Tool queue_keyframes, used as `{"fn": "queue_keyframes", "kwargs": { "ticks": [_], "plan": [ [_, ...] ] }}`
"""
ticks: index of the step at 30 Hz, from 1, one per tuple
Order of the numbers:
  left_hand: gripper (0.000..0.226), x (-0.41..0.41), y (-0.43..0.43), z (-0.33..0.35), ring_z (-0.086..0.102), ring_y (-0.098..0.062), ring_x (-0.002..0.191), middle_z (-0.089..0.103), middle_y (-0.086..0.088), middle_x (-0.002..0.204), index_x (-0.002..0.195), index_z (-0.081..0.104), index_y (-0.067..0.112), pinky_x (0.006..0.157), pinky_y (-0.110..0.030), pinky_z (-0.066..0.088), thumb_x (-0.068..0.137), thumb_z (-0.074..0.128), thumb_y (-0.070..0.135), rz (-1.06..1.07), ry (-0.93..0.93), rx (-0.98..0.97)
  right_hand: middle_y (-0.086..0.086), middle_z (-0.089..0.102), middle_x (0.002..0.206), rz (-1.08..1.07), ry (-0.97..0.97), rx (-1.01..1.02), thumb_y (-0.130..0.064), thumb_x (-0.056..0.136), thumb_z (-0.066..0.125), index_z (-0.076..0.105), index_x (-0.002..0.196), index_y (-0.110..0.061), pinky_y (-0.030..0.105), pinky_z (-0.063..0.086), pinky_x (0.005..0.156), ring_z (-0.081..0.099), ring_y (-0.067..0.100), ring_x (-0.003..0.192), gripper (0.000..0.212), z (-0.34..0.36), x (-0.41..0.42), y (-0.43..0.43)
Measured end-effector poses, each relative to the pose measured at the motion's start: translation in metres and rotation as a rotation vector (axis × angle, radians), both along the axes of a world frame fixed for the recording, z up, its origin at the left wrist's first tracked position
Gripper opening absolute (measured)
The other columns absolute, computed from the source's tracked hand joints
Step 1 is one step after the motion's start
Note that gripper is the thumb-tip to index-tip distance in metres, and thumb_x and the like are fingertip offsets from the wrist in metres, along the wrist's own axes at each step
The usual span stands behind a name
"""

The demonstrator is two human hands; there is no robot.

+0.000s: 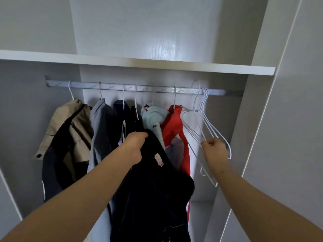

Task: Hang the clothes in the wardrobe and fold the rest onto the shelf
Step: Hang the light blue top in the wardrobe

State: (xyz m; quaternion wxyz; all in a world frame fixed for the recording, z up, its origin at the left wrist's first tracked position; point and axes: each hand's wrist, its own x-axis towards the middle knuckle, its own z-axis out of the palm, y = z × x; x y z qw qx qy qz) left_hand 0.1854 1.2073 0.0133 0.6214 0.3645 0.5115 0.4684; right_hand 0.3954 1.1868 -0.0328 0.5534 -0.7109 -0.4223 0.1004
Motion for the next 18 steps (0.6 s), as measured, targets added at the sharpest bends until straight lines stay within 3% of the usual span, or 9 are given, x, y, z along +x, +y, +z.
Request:
{"fn": "queue_keyframes", "kwargs": {
  "ticks": [4, 8, 11, 16, 18],
  "plan": [
    [0.032, -0.028, -0.034, -0.004, 0.058, -0.034, 0.1, 0.058, -0.021, 0.114, 0.126, 0.051, 0.0, 0.077, -0.04, 0.051, 0.096, 0.046, 0.009, -0.029, 0.0, 0.043, -0.001, 0.048, 0.055, -0.028, 0.042, 0.021, -0.009, 0.084, 0.051, 0.05, 0.069, -0.012, 0.02, 0.033, 0.042, 0.044, 0.012, 0.051, 0.015, -0.005, -0.029, -0.041],
    [0.02, -0.06, -0.074, -0.007, 0.058, -0.026, 0.071, 0.059, -0.015, 0.083, 0.111, 0.057, 0.002, 0.059, -0.034, 0.05, 0.094, 0.046, 0.004, -0.04, -0.029, 0.098, 0.001, 0.054, 0.064, -0.08, 0.124, 0.02, -0.014, 0.085, 0.05, 0.056, 0.079, -0.012, 0.021, 0.033, 0.05, 0.048, 0.015, 0.057, 0.009, -0.016, -0.061, -0.09],
    [0.015, -0.082, -0.101, -0.011, 0.057, -0.025, 0.068, 0.058, -0.013, 0.08, 0.106, 0.057, 0.004, 0.053, -0.033, 0.047, 0.093, 0.047, 0.005, -0.045, -0.038, 0.109, -0.002, 0.051, 0.066, -0.178, 0.172, 0.038, -0.014, 0.088, 0.049, 0.053, 0.079, -0.013, 0.022, 0.03, 0.049, 0.045, 0.011, 0.057, 0.01, -0.018, -0.08, -0.128],
    [0.016, -0.099, -0.151, -0.013, 0.054, -0.025, 0.07, 0.055, -0.014, 0.083, 0.108, 0.052, 0.005, 0.065, -0.035, 0.05, 0.094, 0.044, 0.003, -0.118, 0.036, 0.123, -0.002, 0.051, 0.065, -0.24, 0.206, 0.016, -0.014, 0.087, 0.052, 0.054, 0.079, -0.015, 0.026, 0.034, 0.063, 0.045, 0.012, 0.059, 0.008, -0.023, -0.103, -0.199],
    [0.012, -0.102, -0.163, -0.012, 0.053, -0.025, 0.069, 0.053, -0.014, 0.081, 0.105, 0.051, 0.006, 0.074, -0.038, 0.049, 0.095, 0.045, 0.005, -0.121, 0.057, 0.106, -0.001, 0.052, 0.064, -0.226, 0.196, 0.024, -0.014, 0.086, 0.056, 0.054, 0.077, -0.014, 0.026, 0.033, 0.06, 0.046, 0.015, 0.06, 0.009, -0.024, -0.105, -0.22]
  ]
}}
